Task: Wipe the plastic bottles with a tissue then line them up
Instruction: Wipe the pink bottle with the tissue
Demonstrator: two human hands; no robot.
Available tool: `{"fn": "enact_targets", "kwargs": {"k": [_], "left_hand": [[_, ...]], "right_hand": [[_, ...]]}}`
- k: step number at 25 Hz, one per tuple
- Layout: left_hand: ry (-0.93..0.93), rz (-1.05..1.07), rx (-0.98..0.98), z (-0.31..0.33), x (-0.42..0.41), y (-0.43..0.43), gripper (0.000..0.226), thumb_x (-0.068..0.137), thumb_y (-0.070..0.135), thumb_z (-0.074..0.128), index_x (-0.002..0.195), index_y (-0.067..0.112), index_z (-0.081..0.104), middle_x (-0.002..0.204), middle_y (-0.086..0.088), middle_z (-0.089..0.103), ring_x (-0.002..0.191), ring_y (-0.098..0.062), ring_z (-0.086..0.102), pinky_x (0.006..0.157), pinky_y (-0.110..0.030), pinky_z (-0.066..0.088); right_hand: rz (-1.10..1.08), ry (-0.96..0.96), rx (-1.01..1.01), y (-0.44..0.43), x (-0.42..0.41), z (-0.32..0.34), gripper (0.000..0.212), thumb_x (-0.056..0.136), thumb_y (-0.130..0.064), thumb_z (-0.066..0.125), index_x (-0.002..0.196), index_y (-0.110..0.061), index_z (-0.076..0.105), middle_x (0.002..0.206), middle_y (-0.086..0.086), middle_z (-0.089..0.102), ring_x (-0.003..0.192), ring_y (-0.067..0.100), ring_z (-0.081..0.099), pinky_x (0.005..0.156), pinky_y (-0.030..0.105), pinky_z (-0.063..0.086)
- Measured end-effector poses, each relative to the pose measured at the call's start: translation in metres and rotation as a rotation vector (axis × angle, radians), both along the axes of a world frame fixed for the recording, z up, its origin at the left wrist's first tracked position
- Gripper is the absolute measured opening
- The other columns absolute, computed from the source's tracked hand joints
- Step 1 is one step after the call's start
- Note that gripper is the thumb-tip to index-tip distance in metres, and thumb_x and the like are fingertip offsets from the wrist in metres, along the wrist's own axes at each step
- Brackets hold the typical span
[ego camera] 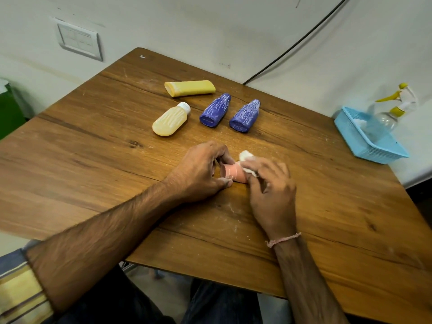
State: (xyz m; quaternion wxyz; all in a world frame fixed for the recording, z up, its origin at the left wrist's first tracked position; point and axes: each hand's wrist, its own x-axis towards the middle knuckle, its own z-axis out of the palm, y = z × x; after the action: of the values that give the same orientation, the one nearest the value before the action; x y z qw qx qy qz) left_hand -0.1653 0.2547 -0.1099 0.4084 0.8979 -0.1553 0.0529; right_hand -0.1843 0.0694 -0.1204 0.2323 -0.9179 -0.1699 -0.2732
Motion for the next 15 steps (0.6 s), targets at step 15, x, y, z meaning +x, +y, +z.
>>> {"fn": "enact_targets", "kwargs": {"k": [15], "left_hand": [[0.090,0.026,-0.125,0.002,-0.001,-0.003,0.064,0.069,0.019,0.090,0.112,0.026,0.044,0.093,0.006,0.064,0.065,0.000,0.054,0.060,-0.011,0.039]], "right_hand": [[-0.321,0.040,0.206,-0.002,0.008,0.004,0.028,0.089,-0.003,0.063,0.110,-0.020,0.072,0.111,-0.006,0.071,0.105,0.014,0.059,0.088,0.020,0.039]]}}
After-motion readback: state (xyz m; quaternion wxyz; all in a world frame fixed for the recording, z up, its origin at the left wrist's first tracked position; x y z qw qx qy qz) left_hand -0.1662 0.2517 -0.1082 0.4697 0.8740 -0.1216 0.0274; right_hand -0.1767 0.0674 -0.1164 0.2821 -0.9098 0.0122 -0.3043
